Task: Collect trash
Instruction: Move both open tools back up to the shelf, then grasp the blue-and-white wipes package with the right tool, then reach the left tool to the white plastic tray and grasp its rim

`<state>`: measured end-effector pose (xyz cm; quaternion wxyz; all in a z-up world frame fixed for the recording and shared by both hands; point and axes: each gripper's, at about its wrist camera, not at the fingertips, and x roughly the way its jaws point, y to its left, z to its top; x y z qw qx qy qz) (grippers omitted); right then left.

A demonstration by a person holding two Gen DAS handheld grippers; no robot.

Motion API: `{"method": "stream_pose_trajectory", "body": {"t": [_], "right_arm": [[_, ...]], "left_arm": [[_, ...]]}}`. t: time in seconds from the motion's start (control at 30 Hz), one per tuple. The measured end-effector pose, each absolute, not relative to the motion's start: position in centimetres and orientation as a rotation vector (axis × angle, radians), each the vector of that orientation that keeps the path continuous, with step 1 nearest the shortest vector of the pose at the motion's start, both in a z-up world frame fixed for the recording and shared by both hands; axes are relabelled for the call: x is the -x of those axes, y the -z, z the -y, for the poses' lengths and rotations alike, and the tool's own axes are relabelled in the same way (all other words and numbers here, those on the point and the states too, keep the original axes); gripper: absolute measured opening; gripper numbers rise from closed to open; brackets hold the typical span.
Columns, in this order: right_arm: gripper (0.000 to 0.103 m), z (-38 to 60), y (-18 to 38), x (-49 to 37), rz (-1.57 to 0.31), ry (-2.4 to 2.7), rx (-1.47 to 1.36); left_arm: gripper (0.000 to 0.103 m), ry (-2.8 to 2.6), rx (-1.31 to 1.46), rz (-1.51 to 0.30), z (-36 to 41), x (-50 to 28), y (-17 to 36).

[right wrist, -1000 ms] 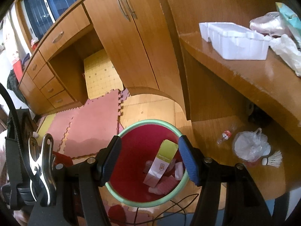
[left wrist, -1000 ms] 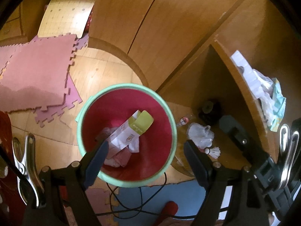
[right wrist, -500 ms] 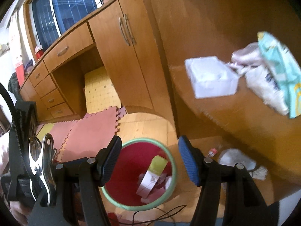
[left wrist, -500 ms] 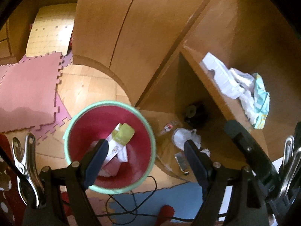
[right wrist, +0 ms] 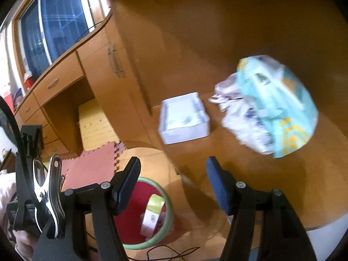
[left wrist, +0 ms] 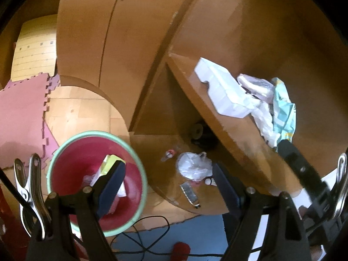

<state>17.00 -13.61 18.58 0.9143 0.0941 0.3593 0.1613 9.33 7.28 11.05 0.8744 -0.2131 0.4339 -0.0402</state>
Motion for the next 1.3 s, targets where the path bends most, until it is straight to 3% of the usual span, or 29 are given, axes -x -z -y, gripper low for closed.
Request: {"method": "stream_pose_trajectory", "body": {"t": [0.3,0.67,0.73,0.8,1.1,1.3], "right_arm": [[0.064,18.0,-21.5,-18.8,-0.650,-0.087,-0.057],[0.064,17.1,-20.2,-22.7,-0.655,0.010,0.078],[0.054,17.1,-19.8,-23.4,-0.671,0.021,0.075],[0.033,17.3,-19.4,-23.8,-0.689,0.009,0.058],[0.021,20.7,-20.0,-22.7,-0.653,0.011,-0.108],[0.019,22.1,-21.0,-20.5,-0.609,0.018,-0.210]], "left_arm": [[0.085,0.121,0.448,-0.902,-5.1,-10.5,-11.2],[0.085,0.148,0.466,-0.905,-3.9,-12.3,-10.5],[0.085,0.152,0.456,-0.899,-3.4,-12.6,-10.6],[0.085,0.159,0.451,-0.894,-3.1,-12.8,-10.7],[0.085,0.162,0.428,-0.900,-1.7,-13.8,-11.7],[0.088,0.119,0.386,-0.857,-1.6,-14.5,-14.4]]}}
